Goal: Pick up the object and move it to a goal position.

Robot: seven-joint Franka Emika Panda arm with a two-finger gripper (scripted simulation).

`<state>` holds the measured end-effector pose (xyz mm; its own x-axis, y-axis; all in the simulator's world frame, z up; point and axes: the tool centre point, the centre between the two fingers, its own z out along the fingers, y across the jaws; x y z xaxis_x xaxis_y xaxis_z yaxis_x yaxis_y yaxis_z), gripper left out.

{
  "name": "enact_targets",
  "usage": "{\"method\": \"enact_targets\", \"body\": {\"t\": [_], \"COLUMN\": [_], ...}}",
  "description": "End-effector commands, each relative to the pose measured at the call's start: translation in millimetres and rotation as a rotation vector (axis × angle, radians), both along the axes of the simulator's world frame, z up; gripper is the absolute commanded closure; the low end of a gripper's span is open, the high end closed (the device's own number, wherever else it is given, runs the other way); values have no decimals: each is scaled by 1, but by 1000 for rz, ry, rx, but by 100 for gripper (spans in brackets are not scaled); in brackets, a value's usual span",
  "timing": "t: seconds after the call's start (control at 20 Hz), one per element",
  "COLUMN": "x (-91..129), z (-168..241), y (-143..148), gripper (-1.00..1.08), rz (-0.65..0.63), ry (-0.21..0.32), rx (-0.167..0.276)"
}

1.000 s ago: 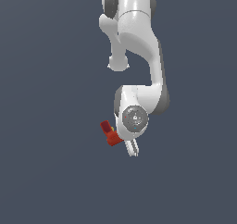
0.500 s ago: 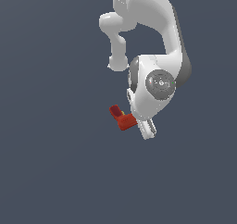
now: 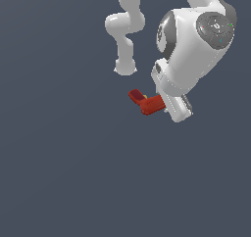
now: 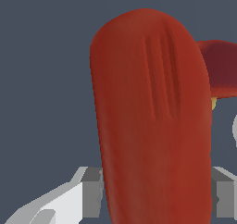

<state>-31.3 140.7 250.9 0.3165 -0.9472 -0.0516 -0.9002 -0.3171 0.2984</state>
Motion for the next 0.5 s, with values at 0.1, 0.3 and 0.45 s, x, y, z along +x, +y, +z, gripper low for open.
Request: {"method": "enact_targets", "body": {"t": [0.1,0.3,0.45], "x": [-18,-34,-45], "z": [47,85,113], "y": [27,50,67], "gripper": [108,108,108], "rz": [0,0,0], "ry": [-4,-4,-4], "rx": [0,-1,-1]}}
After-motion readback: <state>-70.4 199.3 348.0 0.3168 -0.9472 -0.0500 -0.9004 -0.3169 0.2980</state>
